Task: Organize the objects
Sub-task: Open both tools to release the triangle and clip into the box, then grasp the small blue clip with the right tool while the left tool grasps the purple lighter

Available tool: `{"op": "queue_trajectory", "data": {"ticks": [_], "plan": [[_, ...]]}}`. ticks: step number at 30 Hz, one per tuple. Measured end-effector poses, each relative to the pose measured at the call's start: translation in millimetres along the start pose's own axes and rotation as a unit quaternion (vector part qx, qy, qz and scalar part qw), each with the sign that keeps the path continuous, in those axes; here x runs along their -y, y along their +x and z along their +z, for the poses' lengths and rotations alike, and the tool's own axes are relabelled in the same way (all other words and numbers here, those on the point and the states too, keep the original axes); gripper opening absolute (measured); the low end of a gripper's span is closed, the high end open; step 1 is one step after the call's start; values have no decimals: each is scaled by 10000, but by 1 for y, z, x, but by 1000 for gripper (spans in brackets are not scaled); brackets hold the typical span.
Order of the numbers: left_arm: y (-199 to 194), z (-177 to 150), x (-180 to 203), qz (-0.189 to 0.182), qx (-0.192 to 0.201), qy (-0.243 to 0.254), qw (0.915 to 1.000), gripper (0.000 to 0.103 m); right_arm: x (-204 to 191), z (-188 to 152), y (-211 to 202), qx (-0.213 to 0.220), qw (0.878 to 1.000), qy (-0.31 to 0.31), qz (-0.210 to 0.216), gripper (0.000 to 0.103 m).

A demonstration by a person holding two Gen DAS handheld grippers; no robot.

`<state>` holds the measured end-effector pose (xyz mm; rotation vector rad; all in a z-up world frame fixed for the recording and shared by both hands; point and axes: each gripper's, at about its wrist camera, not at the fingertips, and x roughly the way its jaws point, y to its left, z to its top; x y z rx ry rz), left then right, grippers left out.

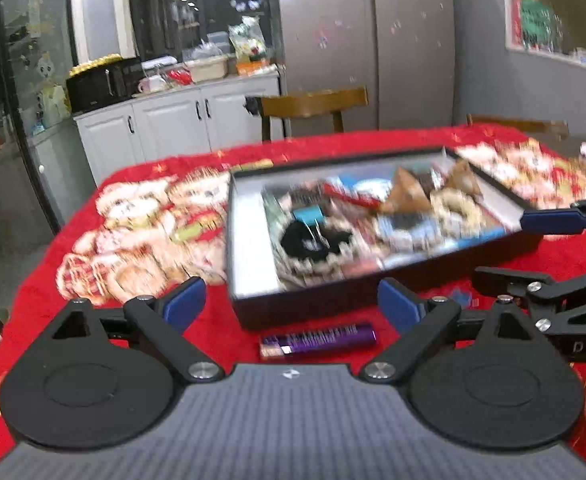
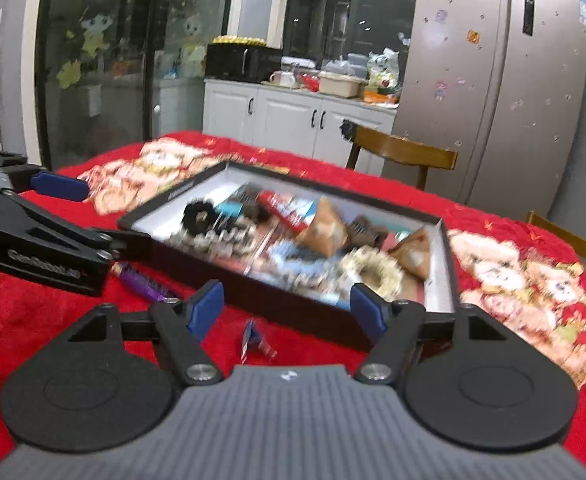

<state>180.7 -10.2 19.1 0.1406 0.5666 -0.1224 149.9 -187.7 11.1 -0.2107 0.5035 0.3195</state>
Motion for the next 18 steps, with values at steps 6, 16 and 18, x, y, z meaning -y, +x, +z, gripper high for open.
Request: {"op": "queue_trajectory", "data": {"ticks": [6,16,18], "plan": [[19,-15,15,22,-178,252,9995,95,-8,-20,12,-57,9999,-137,53,80],[42,-24,12,-113,-425,199,9988,95,-7,-29,29,-268,9993,-117,218,61],[45,-25,10,-158,-476,149,9986,95,-7,-30,33,-327,9991,-129,249,57]]}}
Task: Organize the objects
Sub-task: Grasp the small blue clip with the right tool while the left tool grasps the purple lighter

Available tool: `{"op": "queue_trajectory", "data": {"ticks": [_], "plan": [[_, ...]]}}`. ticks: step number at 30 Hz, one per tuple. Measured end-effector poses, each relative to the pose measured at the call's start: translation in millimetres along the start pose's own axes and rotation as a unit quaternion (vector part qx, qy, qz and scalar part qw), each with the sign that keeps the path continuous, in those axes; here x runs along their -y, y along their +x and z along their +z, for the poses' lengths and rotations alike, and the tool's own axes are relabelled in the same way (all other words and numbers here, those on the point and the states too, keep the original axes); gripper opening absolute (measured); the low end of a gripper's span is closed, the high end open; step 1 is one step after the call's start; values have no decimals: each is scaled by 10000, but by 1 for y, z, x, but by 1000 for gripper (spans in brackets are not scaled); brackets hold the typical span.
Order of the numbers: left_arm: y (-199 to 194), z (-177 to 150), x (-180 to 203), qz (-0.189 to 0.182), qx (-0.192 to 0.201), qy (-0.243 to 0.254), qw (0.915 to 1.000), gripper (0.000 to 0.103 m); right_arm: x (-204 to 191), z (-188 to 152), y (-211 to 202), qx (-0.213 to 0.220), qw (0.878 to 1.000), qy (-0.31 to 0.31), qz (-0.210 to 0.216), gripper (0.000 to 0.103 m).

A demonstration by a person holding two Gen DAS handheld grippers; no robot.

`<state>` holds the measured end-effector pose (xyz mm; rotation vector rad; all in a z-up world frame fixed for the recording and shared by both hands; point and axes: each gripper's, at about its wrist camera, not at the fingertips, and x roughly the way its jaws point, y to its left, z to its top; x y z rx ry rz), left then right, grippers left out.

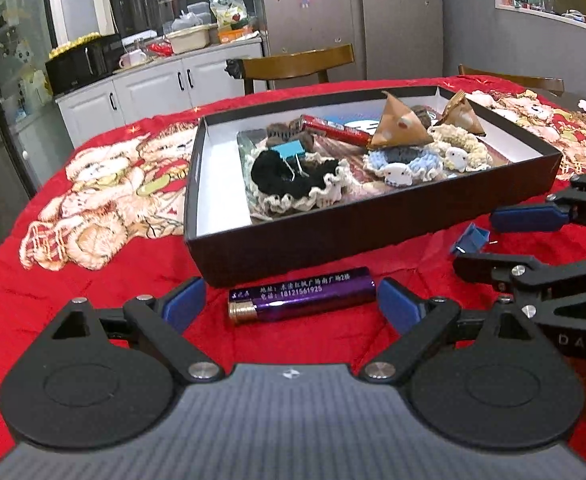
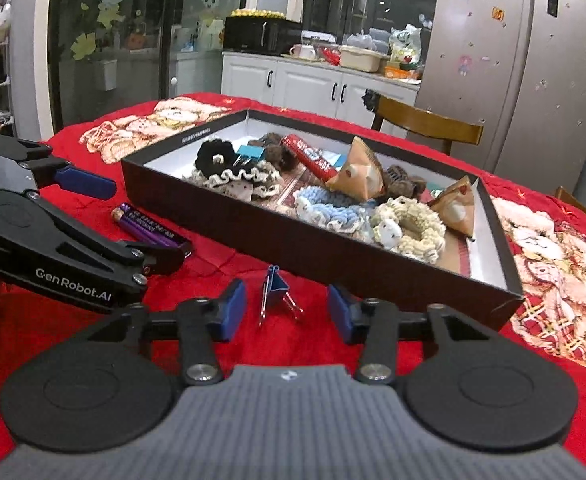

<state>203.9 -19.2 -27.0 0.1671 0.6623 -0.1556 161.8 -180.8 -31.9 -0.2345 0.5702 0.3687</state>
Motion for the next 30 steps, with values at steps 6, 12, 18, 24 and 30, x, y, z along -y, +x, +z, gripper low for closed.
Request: {"op": "queue_trajectory", "data": {"ticks": [6,12,18,24,30], "plan": [[7,-1,-8,-158,-99,-246,9995,95,-1,0,3,-38,10000,7,70,48],[10,-1,-11,-234,-142,-404,9988,95,-2,0,5,-56,9999,23,119,38],[10,-1,-12,-297,-139,-437,9985,85,-3,0,6,-86,9998,5,173,27],[9,-2,-13,-326,-125,-468,9983,85,-2,-2,4,-60,9998,83,192,26],[3,-5,-15,-434,-96,-520,9977,85,-2,-2,0,-10,9997,143,215,26]]}}
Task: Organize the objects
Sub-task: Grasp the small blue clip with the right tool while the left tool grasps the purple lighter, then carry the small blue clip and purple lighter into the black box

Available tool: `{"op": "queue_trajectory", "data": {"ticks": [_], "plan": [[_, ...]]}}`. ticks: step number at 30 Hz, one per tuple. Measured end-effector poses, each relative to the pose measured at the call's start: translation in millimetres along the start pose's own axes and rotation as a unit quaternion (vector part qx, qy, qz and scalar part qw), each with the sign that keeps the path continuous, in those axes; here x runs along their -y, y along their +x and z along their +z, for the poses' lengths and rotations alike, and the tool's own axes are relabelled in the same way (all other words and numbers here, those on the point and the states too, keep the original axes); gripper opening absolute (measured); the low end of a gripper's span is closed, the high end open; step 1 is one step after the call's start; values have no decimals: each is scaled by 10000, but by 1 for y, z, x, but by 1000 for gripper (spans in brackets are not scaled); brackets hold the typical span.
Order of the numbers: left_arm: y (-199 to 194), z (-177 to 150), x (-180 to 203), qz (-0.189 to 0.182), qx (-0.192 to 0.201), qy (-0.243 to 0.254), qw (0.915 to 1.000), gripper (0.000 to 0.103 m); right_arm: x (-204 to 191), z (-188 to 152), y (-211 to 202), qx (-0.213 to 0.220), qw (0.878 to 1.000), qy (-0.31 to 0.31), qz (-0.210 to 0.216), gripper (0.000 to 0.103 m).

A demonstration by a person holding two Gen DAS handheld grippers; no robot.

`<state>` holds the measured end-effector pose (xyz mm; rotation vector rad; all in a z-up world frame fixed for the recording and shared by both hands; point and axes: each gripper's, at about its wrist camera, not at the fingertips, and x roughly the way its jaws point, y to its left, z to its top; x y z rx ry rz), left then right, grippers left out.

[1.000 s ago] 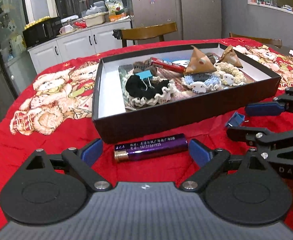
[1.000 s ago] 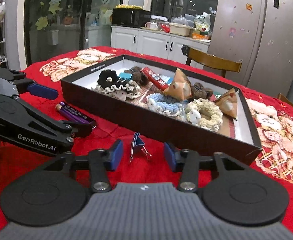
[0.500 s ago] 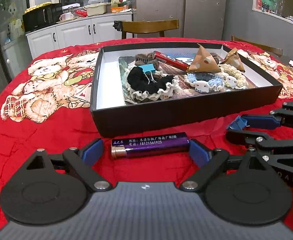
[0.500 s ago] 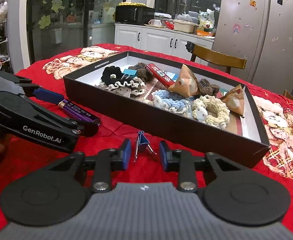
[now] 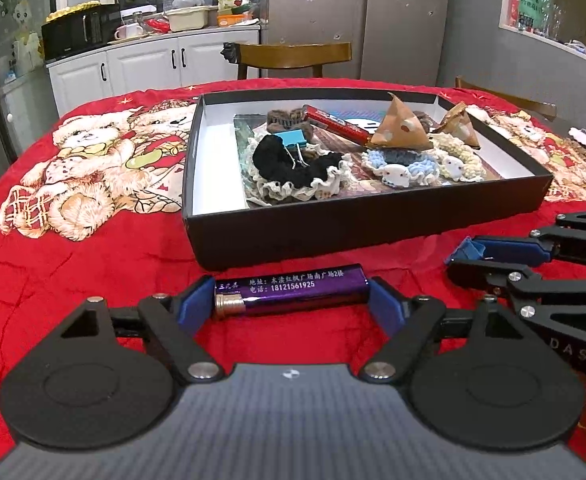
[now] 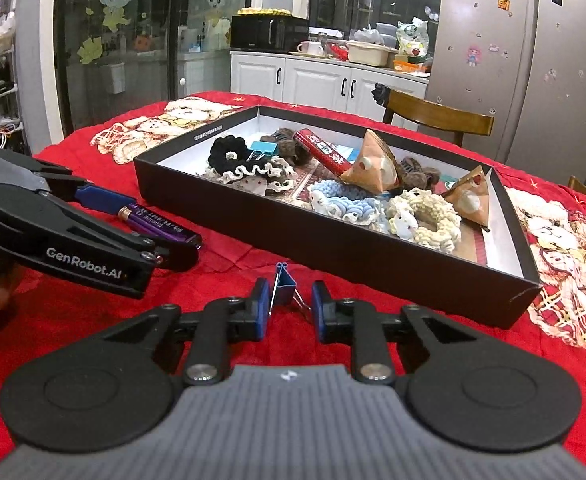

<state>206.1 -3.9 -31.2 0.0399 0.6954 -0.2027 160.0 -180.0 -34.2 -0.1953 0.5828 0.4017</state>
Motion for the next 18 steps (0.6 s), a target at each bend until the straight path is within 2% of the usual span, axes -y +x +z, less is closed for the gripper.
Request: {"op": "queue_trajectory", "data": {"ticks": [9,18], "plan": [[-25,4,8,-185,285,21,9994,85,2,4,-17,239,9997,59,-49,26],[-40,30,11,-224,608,143,9978,85,17,19,-30,543,9981,181,-231,26]]}}
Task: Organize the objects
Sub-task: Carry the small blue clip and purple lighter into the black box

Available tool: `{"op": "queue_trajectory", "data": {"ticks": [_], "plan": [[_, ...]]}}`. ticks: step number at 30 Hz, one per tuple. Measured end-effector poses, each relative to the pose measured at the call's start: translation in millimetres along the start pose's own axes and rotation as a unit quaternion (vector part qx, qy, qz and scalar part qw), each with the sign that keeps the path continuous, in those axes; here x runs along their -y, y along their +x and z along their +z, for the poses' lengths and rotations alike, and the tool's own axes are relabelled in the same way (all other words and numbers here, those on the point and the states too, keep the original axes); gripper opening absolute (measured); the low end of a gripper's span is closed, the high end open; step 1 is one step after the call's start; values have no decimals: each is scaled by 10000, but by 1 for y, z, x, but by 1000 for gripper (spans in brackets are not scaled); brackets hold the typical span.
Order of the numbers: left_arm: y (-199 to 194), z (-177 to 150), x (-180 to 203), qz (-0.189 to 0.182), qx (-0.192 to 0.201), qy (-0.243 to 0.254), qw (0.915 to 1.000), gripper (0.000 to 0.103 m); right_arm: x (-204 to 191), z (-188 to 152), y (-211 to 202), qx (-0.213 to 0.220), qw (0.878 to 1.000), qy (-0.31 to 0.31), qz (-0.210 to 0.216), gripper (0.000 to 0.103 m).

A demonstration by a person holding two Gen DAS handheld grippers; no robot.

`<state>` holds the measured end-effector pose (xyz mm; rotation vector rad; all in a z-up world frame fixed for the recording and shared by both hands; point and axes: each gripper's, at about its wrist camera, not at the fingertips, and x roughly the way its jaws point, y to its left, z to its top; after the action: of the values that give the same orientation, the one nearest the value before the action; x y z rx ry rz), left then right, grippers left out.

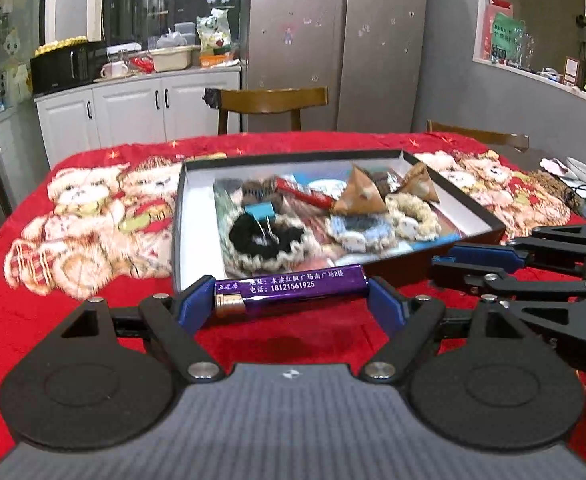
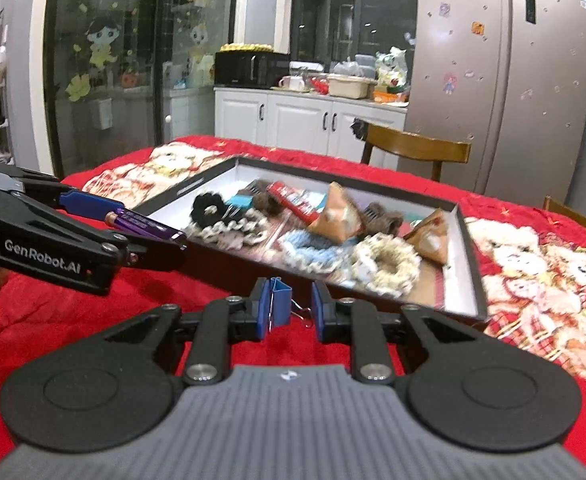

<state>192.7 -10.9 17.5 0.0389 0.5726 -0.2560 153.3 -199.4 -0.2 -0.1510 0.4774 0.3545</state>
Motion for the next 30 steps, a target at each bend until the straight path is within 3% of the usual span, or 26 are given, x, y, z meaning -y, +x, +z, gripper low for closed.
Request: {"op": "queue_trajectory", "data": {"ticks": [12,20,30], "plan": [[39,44,4,174,178,54,9997,85,35,37,17,297,9986,115,-428,26],[77,55,14,214,62,152,9996,85,55,33,53,163,9974,296,-637,26],[109,52,20,303,-152,336,9989,85,72,23,76,-21,9966,566,-603,26]]}}
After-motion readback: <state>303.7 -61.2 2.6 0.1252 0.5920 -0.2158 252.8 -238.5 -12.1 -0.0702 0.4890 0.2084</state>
